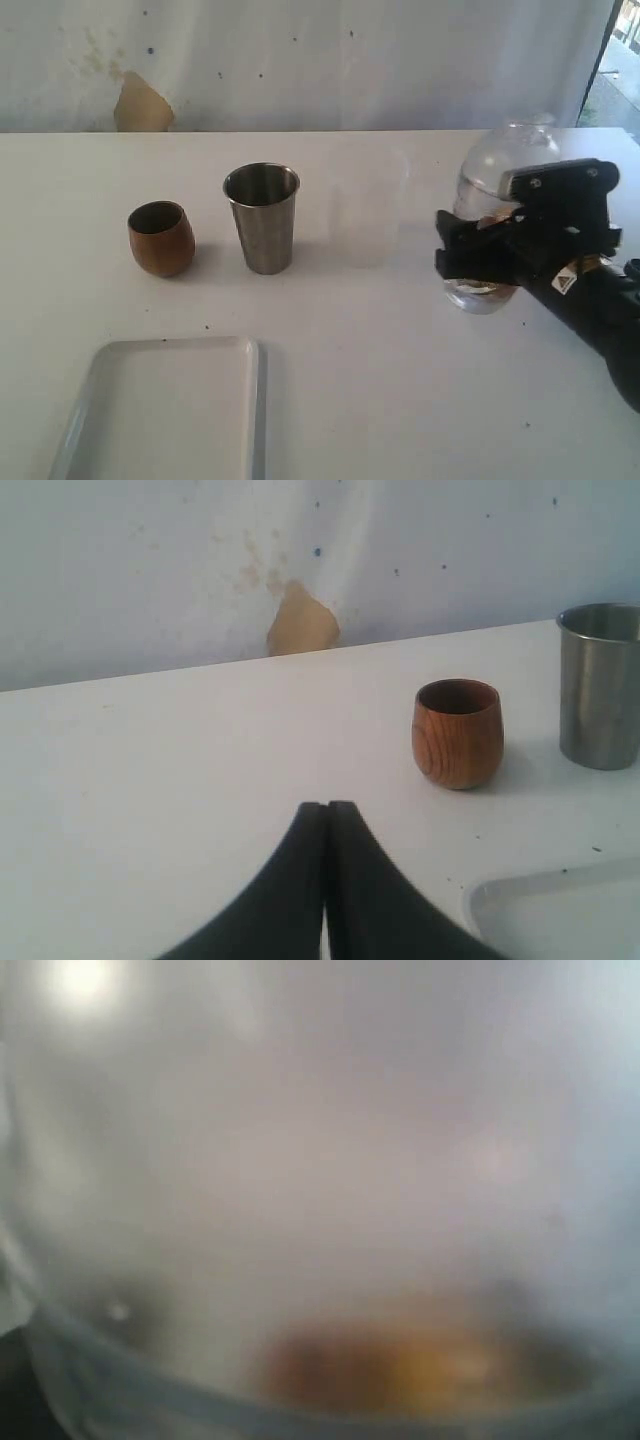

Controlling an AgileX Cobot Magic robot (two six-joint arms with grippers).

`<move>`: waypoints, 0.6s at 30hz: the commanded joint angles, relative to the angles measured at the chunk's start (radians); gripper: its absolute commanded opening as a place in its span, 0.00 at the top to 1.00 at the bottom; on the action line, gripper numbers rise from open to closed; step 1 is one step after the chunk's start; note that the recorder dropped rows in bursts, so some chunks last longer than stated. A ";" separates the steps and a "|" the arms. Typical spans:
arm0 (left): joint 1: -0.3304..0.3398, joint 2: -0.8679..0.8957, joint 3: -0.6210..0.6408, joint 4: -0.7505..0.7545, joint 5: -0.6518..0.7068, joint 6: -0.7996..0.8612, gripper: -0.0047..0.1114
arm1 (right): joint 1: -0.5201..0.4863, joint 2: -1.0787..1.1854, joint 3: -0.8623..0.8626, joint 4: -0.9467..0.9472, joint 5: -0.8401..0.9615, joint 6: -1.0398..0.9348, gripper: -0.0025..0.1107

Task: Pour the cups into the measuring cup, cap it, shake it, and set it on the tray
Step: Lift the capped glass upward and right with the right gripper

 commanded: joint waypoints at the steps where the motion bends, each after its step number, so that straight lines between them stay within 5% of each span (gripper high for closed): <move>1: 0.000 -0.004 0.006 -0.011 -0.002 -0.002 0.96 | 0.067 -0.128 -0.020 -0.213 0.010 -0.026 0.98; 3: 0.000 -0.004 0.006 -0.011 -0.002 -0.002 0.96 | 0.059 -0.149 -0.045 0.101 0.027 -0.018 0.98; 7: 0.000 -0.004 0.006 -0.011 -0.002 -0.002 0.96 | 0.067 -0.223 -0.057 -0.264 0.102 -0.021 0.98; 10: -0.002 -0.004 0.006 -0.011 -0.002 -0.002 0.96 | 0.051 -0.232 -0.076 0.026 0.161 -0.020 0.98; 14: -0.002 -0.004 0.006 -0.011 -0.002 -0.002 0.96 | 0.091 -0.285 -0.077 -0.368 0.214 0.045 0.98; 17: -0.002 -0.004 0.006 -0.011 -0.002 -0.002 0.96 | 0.049 -0.263 -0.114 0.166 0.256 -0.023 0.98; 18: -0.002 -0.004 0.006 -0.011 -0.002 -0.002 0.96 | 0.045 -0.270 -0.123 0.147 0.288 0.003 0.98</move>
